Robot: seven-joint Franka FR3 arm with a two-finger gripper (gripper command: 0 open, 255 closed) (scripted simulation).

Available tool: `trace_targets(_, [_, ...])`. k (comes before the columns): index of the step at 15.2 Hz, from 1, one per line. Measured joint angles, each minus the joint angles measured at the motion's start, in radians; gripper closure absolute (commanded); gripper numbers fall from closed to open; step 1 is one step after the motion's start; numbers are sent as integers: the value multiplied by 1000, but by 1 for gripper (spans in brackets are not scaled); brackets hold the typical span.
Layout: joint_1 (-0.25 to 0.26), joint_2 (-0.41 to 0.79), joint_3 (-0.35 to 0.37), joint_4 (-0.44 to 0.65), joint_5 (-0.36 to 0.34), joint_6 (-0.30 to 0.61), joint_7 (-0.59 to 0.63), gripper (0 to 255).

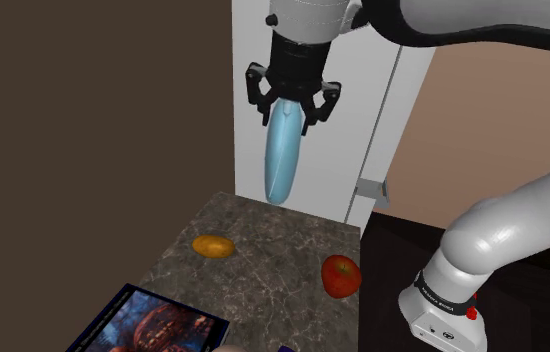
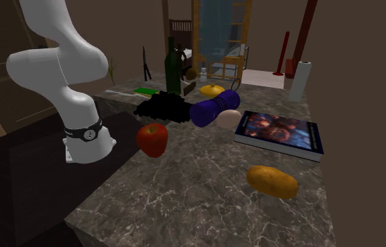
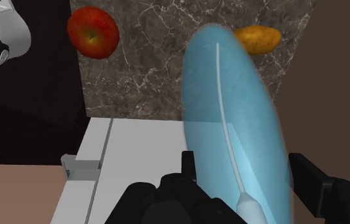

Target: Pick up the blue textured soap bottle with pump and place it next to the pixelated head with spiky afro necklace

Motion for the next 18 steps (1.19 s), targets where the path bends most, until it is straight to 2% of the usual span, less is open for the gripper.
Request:
trace_targets(6, [54, -77, 54, 5, 66, -77, 92, 255])
trace_targets(11, [77, -110, 114, 42, 108, -143, 170, 255])
trace_targets(18, [105, -146, 125, -46, 137, -87, 198, 255])
